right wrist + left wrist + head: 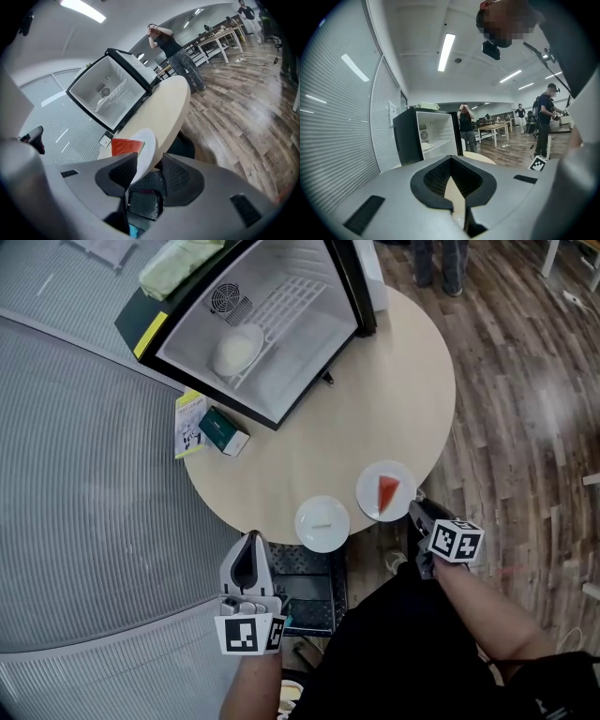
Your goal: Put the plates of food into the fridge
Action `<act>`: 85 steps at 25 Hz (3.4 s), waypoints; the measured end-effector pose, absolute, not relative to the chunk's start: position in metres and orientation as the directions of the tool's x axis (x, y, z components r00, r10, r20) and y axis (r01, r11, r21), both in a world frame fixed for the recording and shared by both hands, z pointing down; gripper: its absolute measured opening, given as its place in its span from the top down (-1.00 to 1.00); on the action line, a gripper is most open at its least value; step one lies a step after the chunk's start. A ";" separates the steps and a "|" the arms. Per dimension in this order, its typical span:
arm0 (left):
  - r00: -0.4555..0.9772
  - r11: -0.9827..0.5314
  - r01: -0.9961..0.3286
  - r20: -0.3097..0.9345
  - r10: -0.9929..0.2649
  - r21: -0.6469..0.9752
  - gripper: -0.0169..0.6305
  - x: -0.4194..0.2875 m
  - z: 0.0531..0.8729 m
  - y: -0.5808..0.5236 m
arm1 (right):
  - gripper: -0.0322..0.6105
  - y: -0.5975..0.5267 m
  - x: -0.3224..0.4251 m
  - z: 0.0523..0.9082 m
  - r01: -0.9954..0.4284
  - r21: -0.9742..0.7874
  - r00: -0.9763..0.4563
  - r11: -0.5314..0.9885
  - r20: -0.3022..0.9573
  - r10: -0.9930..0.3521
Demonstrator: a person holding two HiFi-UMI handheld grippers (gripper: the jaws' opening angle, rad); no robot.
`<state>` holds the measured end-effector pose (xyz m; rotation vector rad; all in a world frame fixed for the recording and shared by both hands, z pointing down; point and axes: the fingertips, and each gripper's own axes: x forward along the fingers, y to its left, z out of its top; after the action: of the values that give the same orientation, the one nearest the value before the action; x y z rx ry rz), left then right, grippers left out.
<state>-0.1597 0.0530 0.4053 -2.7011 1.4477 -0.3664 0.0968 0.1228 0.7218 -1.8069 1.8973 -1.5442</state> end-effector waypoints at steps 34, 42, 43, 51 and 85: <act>0.529 -0.571 -0.798 0.232 -0.816 -0.192 0.94 -0.164 0.413 0.054 | 0.68 0.105 0.083 0.744 -0.453 -0.819 -0.321 -0.351 0.517 -0.793; 0.524 -0.559 -0.811 0.210 -0.826 -0.173 0.94 -0.167 0.409 0.053 | 0.81 0.105 0.083 0.728 -0.417 -0.842 -0.332 -0.341 0.491 -0.806; 0.524 -0.557 -0.813 0.207 -0.827 -0.169 0.94 -0.167 0.409 0.053 | 0.81 0.104 0.083 0.724 -0.411 -0.848 -0.336 -0.334 0.481 -0.809; 0.517 -0.545 -0.824 0.188 -0.835 -0.155 0.94 -0.165 0.399 0.051 | 0.82 0.097 0.092 0.702 -0.353 -0.883 -0.372 -0.310 0.436 -0.819; 0.431 -0.430 -0.900 0.004 -0.902 -0.074 0.94 -0.129 0.333 -0.089 | 0.82 -0.108 0.168 0.548 -0.341 -0.934 -0.407 -0.104 0.246 -0.880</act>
<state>-0.1286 -0.0891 0.3334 -2.6063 1.6425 -0.0663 0.1679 -0.1078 0.5482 -1.3369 1.7096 -1.5312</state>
